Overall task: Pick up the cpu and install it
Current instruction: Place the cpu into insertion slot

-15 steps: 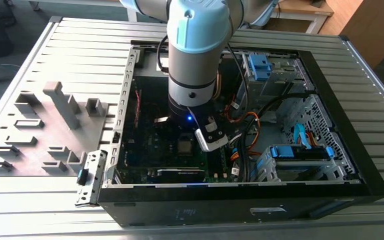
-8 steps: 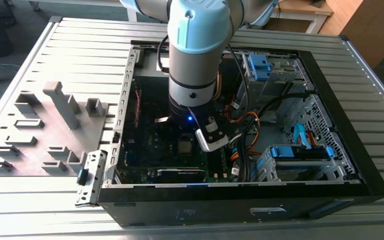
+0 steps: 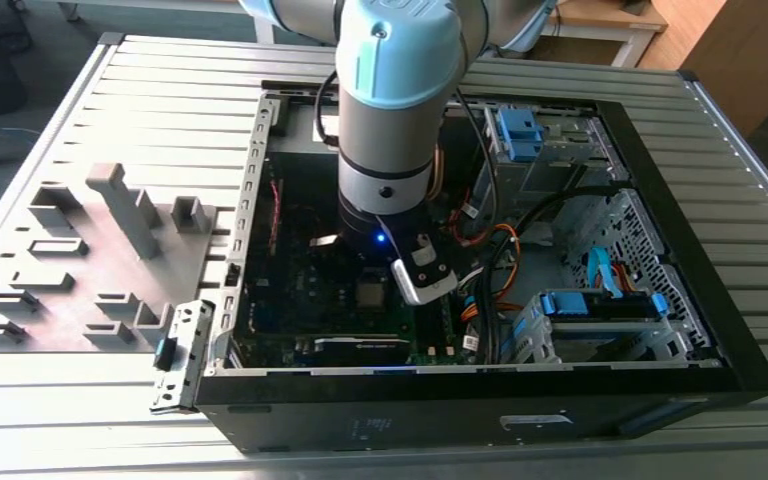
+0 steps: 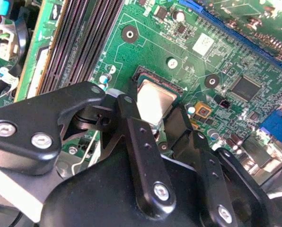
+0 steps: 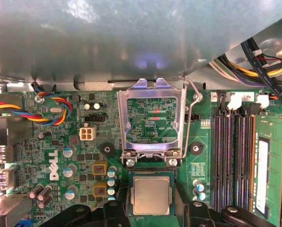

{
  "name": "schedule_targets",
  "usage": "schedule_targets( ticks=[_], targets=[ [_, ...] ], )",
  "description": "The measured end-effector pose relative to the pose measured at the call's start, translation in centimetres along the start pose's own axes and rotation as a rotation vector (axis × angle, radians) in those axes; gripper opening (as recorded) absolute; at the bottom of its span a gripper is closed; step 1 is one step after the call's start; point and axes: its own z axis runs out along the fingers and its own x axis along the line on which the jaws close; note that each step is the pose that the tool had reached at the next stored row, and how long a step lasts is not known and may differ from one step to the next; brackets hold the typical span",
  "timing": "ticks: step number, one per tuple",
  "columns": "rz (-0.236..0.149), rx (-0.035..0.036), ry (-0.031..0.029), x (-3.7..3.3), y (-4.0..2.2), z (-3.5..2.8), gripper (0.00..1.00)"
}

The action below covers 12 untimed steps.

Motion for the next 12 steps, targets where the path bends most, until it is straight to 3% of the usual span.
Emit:
schedule_targets(
  ticks=[12],
  targets=[
    [0.000, -0.0005, 0.0001, -0.11, -0.03, 0.09, 0.47]
  ],
)
